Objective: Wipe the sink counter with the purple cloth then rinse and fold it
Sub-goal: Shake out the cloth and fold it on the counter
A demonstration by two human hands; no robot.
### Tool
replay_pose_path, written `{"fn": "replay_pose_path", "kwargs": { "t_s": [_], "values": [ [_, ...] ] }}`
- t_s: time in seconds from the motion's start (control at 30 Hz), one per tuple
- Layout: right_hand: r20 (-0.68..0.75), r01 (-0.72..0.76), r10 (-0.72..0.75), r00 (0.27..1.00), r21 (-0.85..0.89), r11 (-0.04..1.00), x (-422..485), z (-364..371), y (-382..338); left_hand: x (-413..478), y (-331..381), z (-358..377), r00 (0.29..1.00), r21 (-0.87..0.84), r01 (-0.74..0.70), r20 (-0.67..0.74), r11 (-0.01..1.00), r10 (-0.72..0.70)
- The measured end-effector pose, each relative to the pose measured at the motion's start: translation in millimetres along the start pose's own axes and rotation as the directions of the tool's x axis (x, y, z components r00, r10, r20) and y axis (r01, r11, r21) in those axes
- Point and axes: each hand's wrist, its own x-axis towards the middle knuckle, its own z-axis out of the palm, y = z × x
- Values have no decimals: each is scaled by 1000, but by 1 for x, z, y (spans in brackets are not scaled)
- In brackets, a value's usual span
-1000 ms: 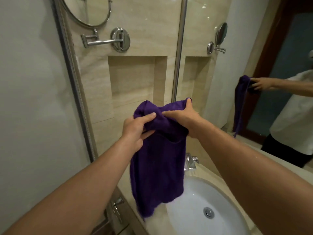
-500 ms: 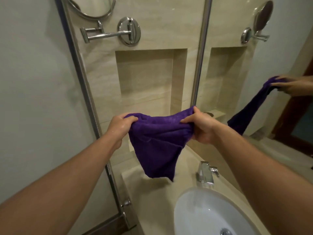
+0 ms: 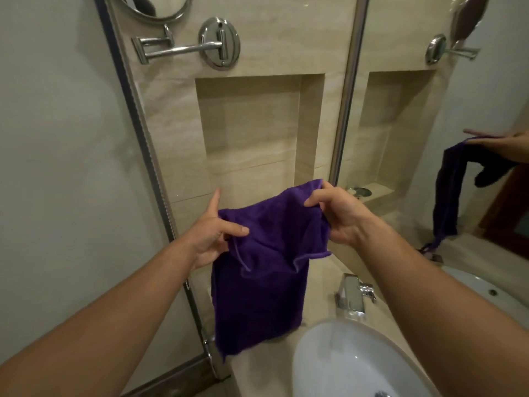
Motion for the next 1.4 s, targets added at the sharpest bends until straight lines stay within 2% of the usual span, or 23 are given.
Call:
{"fn": "replay_pose_path", "kwargs": {
  "t_s": [0.13,0.23,0.33,0.47,0.73,0.93,1.07,1.13,1.2,1.27,1.4],
  "values": [
    [-165,25,-30,986,-33,999,3,-9,-2,-2,3,-22,991,-49,131,-6,990,-131],
    [-213,35,-36,976,-8,999,4,-13,0,-6,2,-37,984,26,175,-19,984,-175],
    [-211,53,-47,976,23,998,6,-6,6,-12,-5,-40,990,62,143,-1,988,-143],
    [-143,24,-27,989,-23,999,13,9,11,-11,-13,-37,998,36,63,-3,997,-63],
    [-186,-106,50,981,-304,947,16,-6,-5,-5,-1,-64,997,108,41,-63,993,-34],
    [-121,-183,140,983,-517,836,20,-12,-5,3,-10,-67,997,191,60,-62,980,-49],
    [-231,-259,123,965,-783,566,33,-24,1,8,-19,-79,985,249,122,-147,961,-87],
    [-277,-269,58,959,-827,494,35,-27,5,8,-23,-87,979,264,140,-183,954,-93],
    [-288,-252,4,958,-832,495,36,-28,10,7,-30,-91,984,224,110,-165,968,-74],
    [-303,-247,-30,952,-825,508,37,-29,17,5,-37,-90,986,115,64,-163,991,-45],
    [-360,-266,-97,928,-821,505,41,-33,35,6,-56,-98,964,-92,54,-256,994,-76]
  ]
}}
